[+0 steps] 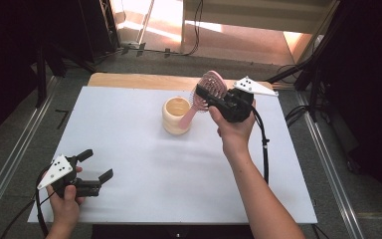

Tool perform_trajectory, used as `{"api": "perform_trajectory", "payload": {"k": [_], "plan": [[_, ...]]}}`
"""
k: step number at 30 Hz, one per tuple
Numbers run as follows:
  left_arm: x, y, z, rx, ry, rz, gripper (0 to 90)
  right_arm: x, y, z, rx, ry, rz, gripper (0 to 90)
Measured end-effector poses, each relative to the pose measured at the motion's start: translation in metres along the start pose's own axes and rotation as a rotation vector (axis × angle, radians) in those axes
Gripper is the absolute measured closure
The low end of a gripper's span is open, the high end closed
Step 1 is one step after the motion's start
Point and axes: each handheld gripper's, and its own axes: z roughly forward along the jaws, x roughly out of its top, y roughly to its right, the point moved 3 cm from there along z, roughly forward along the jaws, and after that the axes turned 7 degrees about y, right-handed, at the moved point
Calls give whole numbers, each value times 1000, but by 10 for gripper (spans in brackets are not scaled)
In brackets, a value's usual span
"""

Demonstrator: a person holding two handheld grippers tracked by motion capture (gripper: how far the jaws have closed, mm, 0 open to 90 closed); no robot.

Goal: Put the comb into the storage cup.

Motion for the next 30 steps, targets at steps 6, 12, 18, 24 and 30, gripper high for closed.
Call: {"api": "perform_trajectory", "payload": {"k": [6, 12, 18, 24, 30], "plan": [[0, 0, 0, -1, 2, -1, 0, 1, 2, 3, -3, 6, 5, 596], [0, 0, 0, 0, 2, 0, 0, 4, 3, 6, -6, 6, 3, 596], [0, 0, 0, -1, 3, -1, 0, 4, 4, 8, -11, 4, 6, 596], [0, 0, 0, 1, 2, 1, 0, 6, 6, 11, -20, 5, -3, 596], [0, 1, 0, 0, 4, -2, 0, 8, 10, 14, -28, 6, -2, 596]]}}
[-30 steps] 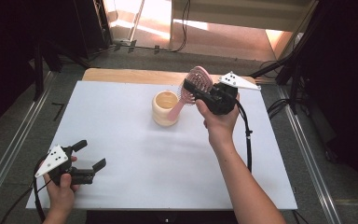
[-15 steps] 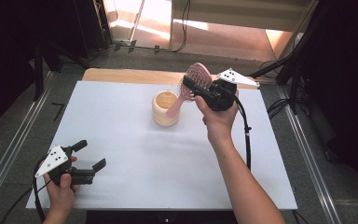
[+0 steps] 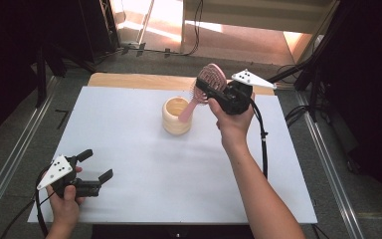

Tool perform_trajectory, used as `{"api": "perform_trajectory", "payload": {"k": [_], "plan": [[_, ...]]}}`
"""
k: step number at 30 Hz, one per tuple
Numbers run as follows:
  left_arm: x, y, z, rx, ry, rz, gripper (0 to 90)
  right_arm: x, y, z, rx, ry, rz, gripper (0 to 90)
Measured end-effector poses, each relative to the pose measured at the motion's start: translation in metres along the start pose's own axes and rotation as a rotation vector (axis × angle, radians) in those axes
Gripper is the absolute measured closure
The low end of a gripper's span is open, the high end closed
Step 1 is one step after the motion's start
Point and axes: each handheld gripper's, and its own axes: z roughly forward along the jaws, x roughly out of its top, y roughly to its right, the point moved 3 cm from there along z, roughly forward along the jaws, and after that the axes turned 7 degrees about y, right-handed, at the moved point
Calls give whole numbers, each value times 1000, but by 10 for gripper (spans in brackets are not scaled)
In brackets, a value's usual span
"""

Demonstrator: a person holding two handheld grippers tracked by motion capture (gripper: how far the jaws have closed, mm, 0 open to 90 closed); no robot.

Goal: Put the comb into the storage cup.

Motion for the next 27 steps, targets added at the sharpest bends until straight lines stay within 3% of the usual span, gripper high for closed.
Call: {"api": "perform_trajectory", "payload": {"k": [27], "plan": [[0, 0, -1, -2, 0, 4, 0, 4, 10, 18, -28, -8, -12, 596]]}}
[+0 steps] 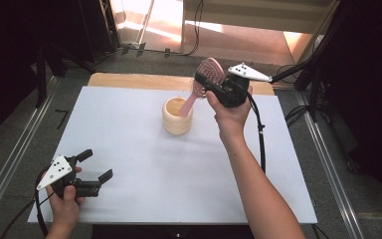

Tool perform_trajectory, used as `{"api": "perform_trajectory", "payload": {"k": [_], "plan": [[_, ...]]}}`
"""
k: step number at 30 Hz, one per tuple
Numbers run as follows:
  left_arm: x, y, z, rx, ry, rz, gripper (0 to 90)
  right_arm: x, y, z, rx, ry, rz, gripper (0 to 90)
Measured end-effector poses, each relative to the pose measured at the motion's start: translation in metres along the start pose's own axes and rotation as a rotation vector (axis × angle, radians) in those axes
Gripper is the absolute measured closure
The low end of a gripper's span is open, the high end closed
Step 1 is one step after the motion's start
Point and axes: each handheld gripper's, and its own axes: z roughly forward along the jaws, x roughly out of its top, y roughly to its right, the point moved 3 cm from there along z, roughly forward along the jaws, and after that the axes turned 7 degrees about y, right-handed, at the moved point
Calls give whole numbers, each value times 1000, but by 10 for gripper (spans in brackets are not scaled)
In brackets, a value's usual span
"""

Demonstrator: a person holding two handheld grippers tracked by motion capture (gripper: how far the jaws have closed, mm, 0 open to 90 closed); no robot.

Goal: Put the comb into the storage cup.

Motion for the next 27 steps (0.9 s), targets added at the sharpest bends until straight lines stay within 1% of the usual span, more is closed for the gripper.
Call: {"api": "perform_trajectory", "payload": {"k": [11, 16, 23, 27], "plan": [[0, 0, 0, -2, 3, -1, 0, 0, 1, 9, -6, -6, -1, 596], [0, 0, 0, -2, 2, 2, 0, 0, 1, 16, -4, 7, -8, 596], [0, -1, 0, -3, 3, 0, 0, -4, 3, 24, -11, -7, -7, 596], [0, -1, -1, -2, 2, 0, 0, -6, 6, 27, -19, -3, -5, 596]]}}
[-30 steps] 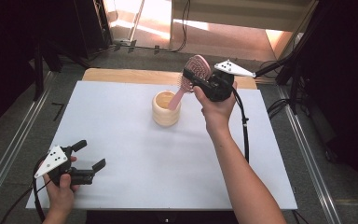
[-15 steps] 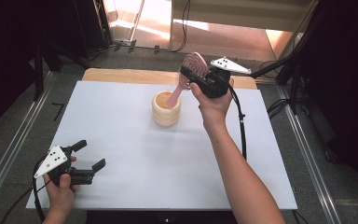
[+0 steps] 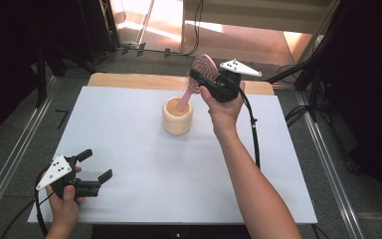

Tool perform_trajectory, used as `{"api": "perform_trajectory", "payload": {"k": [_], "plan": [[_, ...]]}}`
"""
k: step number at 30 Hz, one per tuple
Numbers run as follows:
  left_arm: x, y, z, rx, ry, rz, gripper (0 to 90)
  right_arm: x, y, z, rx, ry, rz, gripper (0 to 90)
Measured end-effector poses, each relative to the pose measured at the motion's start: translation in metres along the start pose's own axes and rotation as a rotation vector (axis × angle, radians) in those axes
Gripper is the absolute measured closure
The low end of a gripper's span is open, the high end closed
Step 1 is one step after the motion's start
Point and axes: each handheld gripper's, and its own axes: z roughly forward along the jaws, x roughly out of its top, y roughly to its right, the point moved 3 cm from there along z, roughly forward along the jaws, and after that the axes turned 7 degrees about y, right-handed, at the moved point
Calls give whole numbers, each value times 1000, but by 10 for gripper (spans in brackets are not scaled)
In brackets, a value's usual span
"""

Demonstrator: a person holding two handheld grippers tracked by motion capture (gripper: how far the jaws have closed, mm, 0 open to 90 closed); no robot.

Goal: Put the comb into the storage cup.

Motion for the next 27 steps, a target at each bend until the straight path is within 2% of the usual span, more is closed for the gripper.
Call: {"api": "perform_trajectory", "payload": {"k": [5, 27], "plan": [[0, 0, -1, 1, 1, -1, 0, -2, 1, 3, -3, 9, -1, 596], [0, -1, -1, 0, 7, -3, 0, -18, 3, 17, -15, -25, -5, 596]]}}
